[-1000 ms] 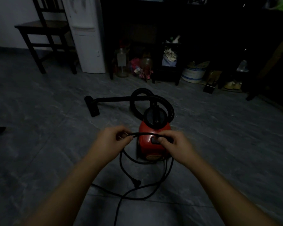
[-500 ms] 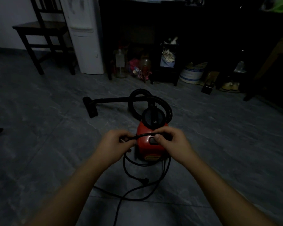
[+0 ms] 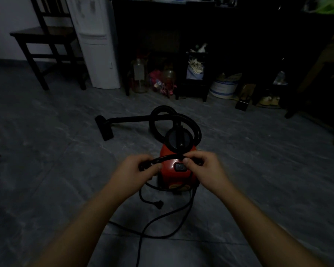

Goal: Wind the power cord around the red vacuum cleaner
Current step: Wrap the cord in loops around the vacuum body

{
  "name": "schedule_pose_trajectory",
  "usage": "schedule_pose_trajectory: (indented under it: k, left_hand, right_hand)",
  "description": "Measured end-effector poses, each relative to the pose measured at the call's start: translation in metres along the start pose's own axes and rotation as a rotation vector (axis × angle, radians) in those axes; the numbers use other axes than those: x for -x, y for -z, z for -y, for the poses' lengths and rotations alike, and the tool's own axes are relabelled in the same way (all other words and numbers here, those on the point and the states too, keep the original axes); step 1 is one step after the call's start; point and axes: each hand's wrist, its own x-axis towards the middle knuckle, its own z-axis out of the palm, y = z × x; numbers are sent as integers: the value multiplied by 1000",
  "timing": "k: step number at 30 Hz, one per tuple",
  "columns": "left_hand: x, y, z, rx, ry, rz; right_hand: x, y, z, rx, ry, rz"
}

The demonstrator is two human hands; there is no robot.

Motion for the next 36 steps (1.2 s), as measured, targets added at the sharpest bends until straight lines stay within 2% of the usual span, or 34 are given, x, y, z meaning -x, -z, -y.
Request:
schedule_pose_trajectory:
  k: [8, 17, 28, 36]
  left_hand:
    - [1, 2, -6, 1, -18, -36]
    - [-2, 3, -7, 23, -39, -80]
    - [2, 8, -7, -191, -23, 41]
    - [-2, 12, -2, 14, 47, -188]
  right_hand:
    - [-1, -9, -5, 34, -25, 61]
    - [0, -11, 0, 17, 5, -2]
    - [2, -19, -2, 106, 43, 27]
    - [-2, -18, -2, 58, 32, -33]
